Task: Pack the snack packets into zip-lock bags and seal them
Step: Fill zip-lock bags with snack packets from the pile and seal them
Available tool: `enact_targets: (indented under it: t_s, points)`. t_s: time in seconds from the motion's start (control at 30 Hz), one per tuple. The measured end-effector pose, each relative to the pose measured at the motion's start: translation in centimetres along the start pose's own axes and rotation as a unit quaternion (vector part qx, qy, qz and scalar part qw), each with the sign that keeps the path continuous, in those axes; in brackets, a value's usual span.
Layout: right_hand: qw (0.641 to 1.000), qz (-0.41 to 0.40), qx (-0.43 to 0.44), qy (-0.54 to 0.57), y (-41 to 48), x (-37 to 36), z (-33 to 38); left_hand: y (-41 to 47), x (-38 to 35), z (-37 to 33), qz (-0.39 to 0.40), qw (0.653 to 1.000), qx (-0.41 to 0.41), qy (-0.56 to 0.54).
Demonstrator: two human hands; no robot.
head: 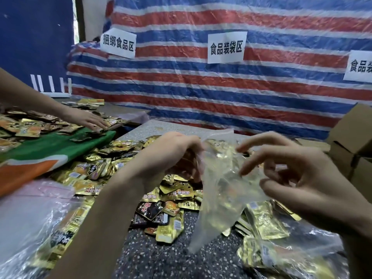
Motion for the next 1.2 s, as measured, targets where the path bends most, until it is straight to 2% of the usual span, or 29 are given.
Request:
enact_targets:
  t_s: [0.13, 0.3, 0.4, 0.53, 0.6, 0.67, 0.77, 0.83, 0.87, 1.0, 1.2]
  points:
    - [0.995, 0.046, 0.070, -0.055, 0.2, -1.0, 1.2, 0.7, 0.5, 0.5, -0.021, 0.999, 0.003, -0.028]
    - [0.993, 0.111, 0.027, -0.027, -0.1, -1.2, 0.7, 1.5, 1.7, 1.2, -0.063, 0.997, 0.007, -0.042]
    - [0.994, 0.095, 0.040, -0.034, -0.2, -1.0, 0.7, 1.9, 2.5, 1.7, -0.083, 0.996, -0.001, -0.017]
    - [0.997, 0.058, 0.016, -0.058, -0.1, -0.5, -0.3, 2.4, 4.1, 2.6, -0.044, 0.999, -0.007, 0.000]
    - [0.996, 0.060, 0.000, -0.059, 0.1, -0.6, -0.6, 2.9, 5.6, 3.9, -0.091, 0.995, 0.008, 0.037]
    - [0.996, 0.066, -0.011, -0.066, 0.3, -0.9, -1.0, 3.8, 7.1, 6.0, -0.172, 0.970, 0.031, 0.169]
    - [0.993, 0.084, -0.025, -0.074, 0.6, -1.8, -1.3, 4.9, 7.1, 9.9, -0.237, 0.888, 0.136, 0.369]
    - [0.992, 0.094, -0.032, -0.076, 0.8, -2.4, -1.3, 5.6, 6.1, 12.2, -0.255, 0.840, 0.196, 0.437]
    - [0.992, 0.098, -0.032, -0.077, 0.8, -2.6, -1.3, 5.9, 5.6, 13.2, -0.258, 0.827, 0.209, 0.453]
    - [0.990, 0.114, -0.028, -0.080, 0.8, -3.4, -0.9, 6.6, 5.1, 15.8, -0.296, 0.806, 0.216, 0.464]
    - [0.990, 0.111, -0.029, -0.081, 0.7, -3.5, -0.7, 6.7, 6.5, 16.9, -0.329, 0.841, 0.240, 0.355]
Point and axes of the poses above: each hand's wrist, its own y-axis towards the middle knuckle, its own x-axis out of the back of the hand, z = x × y, the point moved 6 cm from there along y, towards the middle knuckle, and after that the axes turned 4 degrees about y, right-handed, at the moved point
